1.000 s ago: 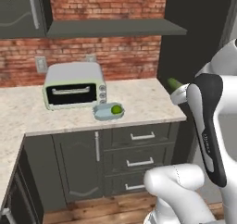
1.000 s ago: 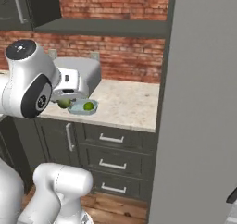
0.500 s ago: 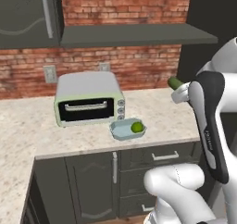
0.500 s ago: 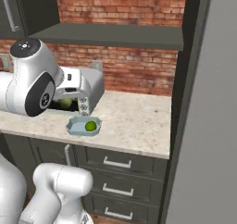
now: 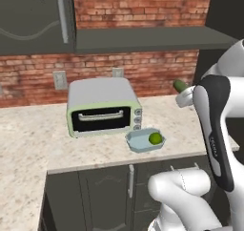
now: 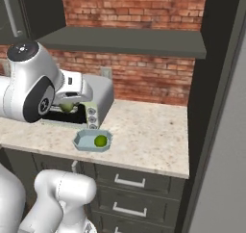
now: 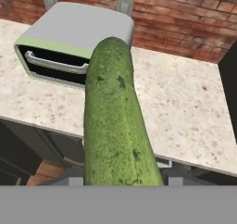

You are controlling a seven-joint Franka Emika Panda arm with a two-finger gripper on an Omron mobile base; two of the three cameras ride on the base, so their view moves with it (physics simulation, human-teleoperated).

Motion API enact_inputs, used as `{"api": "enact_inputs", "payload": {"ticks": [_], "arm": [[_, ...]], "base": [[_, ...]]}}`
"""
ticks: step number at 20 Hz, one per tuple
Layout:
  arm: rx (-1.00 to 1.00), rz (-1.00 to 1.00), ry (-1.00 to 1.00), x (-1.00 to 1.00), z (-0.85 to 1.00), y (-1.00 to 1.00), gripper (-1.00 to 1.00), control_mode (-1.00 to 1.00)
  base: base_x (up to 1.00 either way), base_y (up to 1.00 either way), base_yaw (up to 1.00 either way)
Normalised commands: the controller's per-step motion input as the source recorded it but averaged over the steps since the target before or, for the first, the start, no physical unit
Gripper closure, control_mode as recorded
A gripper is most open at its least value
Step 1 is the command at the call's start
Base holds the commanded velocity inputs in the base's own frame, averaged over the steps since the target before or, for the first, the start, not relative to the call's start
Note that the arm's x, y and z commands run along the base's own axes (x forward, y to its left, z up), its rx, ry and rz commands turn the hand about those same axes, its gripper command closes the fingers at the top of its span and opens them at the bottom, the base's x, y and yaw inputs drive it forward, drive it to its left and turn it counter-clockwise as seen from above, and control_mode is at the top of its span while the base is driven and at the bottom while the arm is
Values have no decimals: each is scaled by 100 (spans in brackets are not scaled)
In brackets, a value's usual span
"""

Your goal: Take the lime and cucumber out of the freezer and place them in the tupperware container on the counter. Then put the tupperware containing the vegetables back in the freezer.

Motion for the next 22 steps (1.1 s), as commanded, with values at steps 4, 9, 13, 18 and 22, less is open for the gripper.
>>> {"api": "enact_inputs", "payload": {"ticks": [4,9,13,18,22], "arm": [[0,0,0,0,0,0,100,100],[0,0,0,0,0,0,100,100],[0,0,0,0,0,0,100,100],[-2,4,4,1,-7,3,100,-100],[-14,25,17,6,-36,11,100,-100]], "base": [[42,21,0],[0,10,0],[0,0,0],[0,0,0],[0,0,0]]}}
